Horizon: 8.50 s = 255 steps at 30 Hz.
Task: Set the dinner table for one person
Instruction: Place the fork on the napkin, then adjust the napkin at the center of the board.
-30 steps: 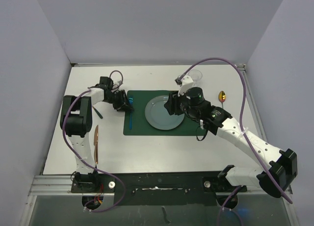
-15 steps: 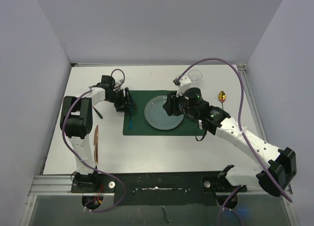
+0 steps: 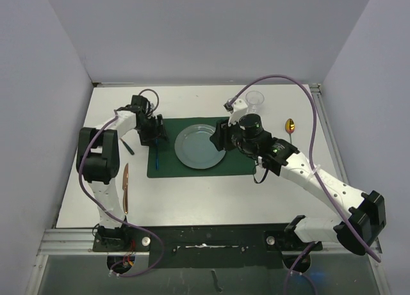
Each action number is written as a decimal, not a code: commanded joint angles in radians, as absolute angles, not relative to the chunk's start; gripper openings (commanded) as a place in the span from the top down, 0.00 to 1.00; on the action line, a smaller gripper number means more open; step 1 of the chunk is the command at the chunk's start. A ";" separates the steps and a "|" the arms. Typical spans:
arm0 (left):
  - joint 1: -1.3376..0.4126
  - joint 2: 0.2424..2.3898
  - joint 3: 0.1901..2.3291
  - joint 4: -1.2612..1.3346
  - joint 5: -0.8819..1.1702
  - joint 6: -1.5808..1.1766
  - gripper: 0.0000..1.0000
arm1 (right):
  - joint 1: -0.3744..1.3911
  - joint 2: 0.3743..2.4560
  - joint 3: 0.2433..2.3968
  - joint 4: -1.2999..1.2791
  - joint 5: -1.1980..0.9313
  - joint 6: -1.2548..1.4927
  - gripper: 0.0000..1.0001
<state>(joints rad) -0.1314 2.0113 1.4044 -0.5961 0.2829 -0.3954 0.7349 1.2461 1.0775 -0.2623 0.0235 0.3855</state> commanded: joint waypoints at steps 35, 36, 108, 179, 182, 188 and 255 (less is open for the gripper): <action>-0.161 1.899 1.348 -0.512 0.129 -0.471 0.35 | 0.746 1.289 1.068 -0.245 0.201 0.413 0.58; -0.161 1.896 1.346 -0.508 0.128 -0.474 0.35 | 0.746 1.295 1.067 -0.242 0.201 0.417 0.58; -0.103 1.970 1.241 -0.452 -0.320 -0.634 0.39 | 0.451 1.781 1.061 -0.108 0.277 0.611 0.63; -0.238 1.993 1.366 -0.598 -0.295 -0.532 0.40 | 0.365 1.769 1.093 -0.213 0.335 0.568 0.65; -0.239 2.010 1.384 -0.605 -0.299 -0.532 0.40 | 0.364 1.761 1.090 -0.216 0.333 0.568 0.65; -0.247 2.048 1.419 -0.614 -0.302 -0.528 0.40 | 0.364 1.742 1.078 -0.225 0.334 0.571 0.65; -0.265 1.839 1.392 -0.556 -0.362 -0.563 0.23 | 0.363 1.540 0.982 -0.282 0.280 0.612 0.45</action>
<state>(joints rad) -0.2596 1.9537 1.3842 -0.5953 -0.3687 -0.5495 0.3607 1.6169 0.9482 -0.3012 0.2897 0.6258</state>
